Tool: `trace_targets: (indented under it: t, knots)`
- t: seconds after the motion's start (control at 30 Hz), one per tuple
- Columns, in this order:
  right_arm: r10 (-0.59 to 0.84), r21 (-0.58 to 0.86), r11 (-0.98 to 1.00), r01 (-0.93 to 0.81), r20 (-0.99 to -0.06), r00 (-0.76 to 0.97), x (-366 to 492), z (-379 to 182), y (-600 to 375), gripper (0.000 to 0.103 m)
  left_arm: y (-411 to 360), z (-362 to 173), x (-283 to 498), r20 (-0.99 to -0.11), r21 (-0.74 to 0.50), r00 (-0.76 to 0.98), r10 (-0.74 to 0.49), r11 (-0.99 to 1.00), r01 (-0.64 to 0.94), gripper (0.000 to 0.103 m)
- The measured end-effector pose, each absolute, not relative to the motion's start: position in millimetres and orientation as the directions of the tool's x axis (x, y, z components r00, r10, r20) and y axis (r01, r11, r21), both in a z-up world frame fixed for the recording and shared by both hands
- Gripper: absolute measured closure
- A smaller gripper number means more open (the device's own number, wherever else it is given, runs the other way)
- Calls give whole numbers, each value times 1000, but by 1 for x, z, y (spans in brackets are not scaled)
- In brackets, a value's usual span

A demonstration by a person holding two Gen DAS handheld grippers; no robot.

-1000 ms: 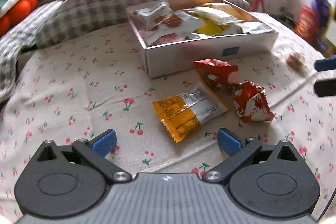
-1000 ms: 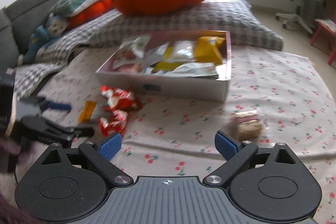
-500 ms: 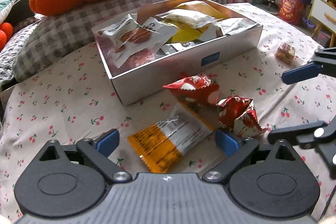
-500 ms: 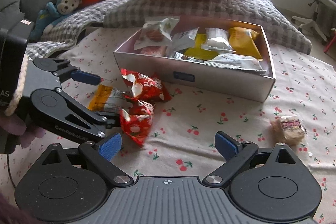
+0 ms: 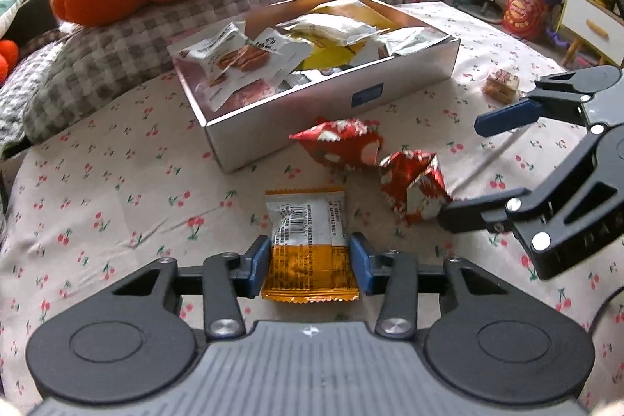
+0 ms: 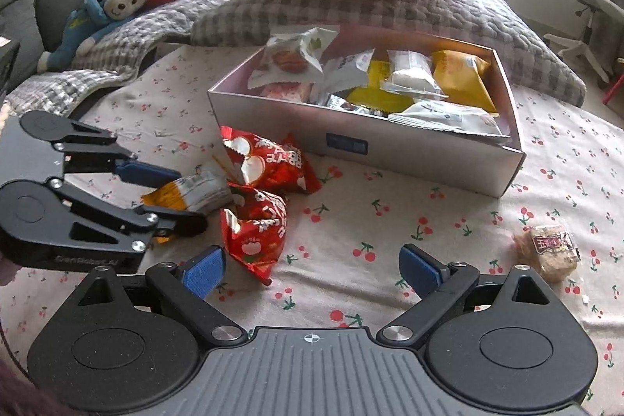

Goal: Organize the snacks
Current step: 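Move both tools back and lower the left tool onto the orange pack, then grasp the orange pack with the left tool while the right tool grasps the red candy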

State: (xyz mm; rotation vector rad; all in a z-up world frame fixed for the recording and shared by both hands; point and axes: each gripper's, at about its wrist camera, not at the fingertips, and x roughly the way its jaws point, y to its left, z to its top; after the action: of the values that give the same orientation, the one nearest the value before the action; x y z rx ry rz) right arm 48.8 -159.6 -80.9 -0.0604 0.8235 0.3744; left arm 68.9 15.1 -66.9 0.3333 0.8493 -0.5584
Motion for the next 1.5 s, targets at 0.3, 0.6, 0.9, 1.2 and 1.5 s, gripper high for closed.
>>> trace_targets:
  t: [0.3,0.6,0.9,1.2,1.5]
  knots:
    - [299,59,926,-372,-717,630,46,-81,-150,6,37,-67,51,-791,45,520,-323,817,575,56]
    - [294,64,933,-355,-705,645,55,-82,-141,11,37,-69,57,-803,48,531,-272,858,512,30]
    - [296,59,929,-364,-707,642,61,-83,-141,32,31,-67,59,-836,-15,501,-226,921,390,38]
    - [302,56,923,-382,-720,625,61,-83,-137,52,23,-65,58,-837,-15,510,-198,941,339,51]
    - [311,74,923,-377,-720,620,61,-83,-140,71,18,-63,56,-837,-12,514,-188,945,326,62]
